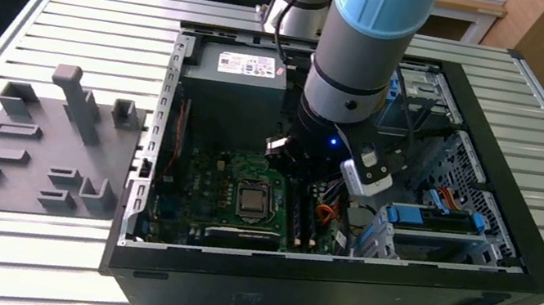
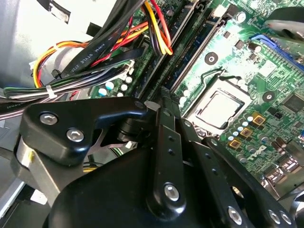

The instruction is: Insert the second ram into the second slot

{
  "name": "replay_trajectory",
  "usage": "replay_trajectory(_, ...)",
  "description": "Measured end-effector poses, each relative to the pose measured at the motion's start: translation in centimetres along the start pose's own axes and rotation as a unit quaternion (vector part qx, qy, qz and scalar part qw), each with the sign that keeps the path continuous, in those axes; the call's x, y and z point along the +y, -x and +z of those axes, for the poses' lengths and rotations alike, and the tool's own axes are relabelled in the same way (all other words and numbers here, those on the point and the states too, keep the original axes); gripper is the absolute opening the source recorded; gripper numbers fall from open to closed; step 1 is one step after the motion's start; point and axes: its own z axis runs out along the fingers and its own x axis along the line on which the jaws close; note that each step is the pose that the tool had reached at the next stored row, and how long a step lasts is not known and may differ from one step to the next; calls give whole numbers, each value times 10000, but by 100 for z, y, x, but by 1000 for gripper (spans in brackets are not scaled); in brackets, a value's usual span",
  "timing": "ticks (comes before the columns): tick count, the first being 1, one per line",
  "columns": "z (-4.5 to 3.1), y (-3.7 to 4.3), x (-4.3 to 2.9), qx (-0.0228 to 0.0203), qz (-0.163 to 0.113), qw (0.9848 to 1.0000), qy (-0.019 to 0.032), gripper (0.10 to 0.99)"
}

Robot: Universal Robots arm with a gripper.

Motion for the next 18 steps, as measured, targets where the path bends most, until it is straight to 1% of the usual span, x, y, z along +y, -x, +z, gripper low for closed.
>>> replay_trajectory(3, -36, 1, 3, -4, 0, 10000, 11, 106)
replay_trajectory(5, -70, -1, 0, 0, 0, 10000, 0, 106)
replay_trajectory(17, -217, -3, -1, 1, 0, 10000, -2, 106)
replay_trajectory(18, -239, -3, -1, 1, 0, 10000, -1, 106)
